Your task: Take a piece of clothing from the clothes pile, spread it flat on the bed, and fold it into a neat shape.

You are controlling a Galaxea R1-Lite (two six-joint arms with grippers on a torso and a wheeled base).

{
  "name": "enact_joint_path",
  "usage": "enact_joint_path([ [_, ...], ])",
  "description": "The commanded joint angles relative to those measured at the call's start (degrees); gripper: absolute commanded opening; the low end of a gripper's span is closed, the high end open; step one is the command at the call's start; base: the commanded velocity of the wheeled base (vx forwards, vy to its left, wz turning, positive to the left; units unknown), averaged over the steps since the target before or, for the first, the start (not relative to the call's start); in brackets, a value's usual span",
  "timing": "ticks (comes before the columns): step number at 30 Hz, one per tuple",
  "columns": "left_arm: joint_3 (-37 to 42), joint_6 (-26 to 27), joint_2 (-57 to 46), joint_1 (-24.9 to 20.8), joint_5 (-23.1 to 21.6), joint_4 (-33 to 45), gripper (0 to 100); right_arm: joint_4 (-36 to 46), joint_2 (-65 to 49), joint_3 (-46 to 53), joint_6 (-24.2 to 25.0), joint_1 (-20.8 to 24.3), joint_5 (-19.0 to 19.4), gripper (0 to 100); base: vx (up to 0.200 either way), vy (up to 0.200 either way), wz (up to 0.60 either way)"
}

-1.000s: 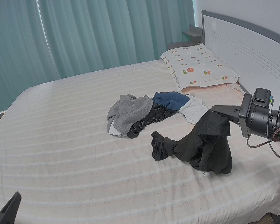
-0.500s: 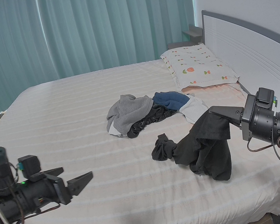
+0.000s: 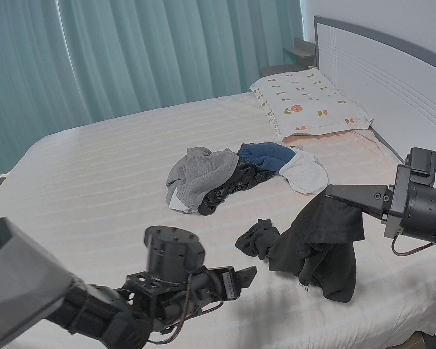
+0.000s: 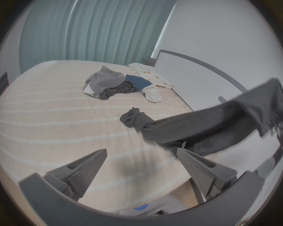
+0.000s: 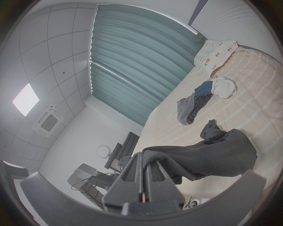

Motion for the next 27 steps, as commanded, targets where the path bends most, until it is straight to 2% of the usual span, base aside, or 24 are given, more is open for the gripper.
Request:
enact_joint_path([
  [1, -9.86, -6.23, 13.73, -1.76, 1.91, -1.1, 100, 0.55, 0.6, 0.66, -0.22, -1.19, 0.26, 0, 0.0, 0.0, 0.0],
  [5, -10.92, -6.49, 15.31, -1.06, -2.31, -3.65, 100, 0.55, 0.34, 0.66, -0.22, -1.72, 0.09, 0, 0.0, 0.0, 0.0],
  [8, -13.03, -7.2, 16.11, 0.0, -1.78, -4.35, 100, 0.55, 0.25, 0.4, -0.22, -3.92, 0.17, 0, 0.0, 0.0, 0.0],
  [12, -16.89, -13.26, 18.13, 2.81, -2.31, -3.83, 100, 0.55, 0.08, 0.13, -0.13, -5.24, 0.35, 0, 0.0, 0.0, 0.0],
  [18, -24.1, -13.44, 24.72, 4.48, -1.7, -3.3, 100, 0.55, 0.16, 0.31, -0.13, -4.44, 0.53, 0, 0.0, 0.0, 0.0],
  [27, -35.88, -13.44, 30.34, 3.69, -1.52, 3.47, 100, 0.55, 0.16, 0.4, -0.13, -4.27, 0.44, 0, 0.0, 0.0, 0.0],
])
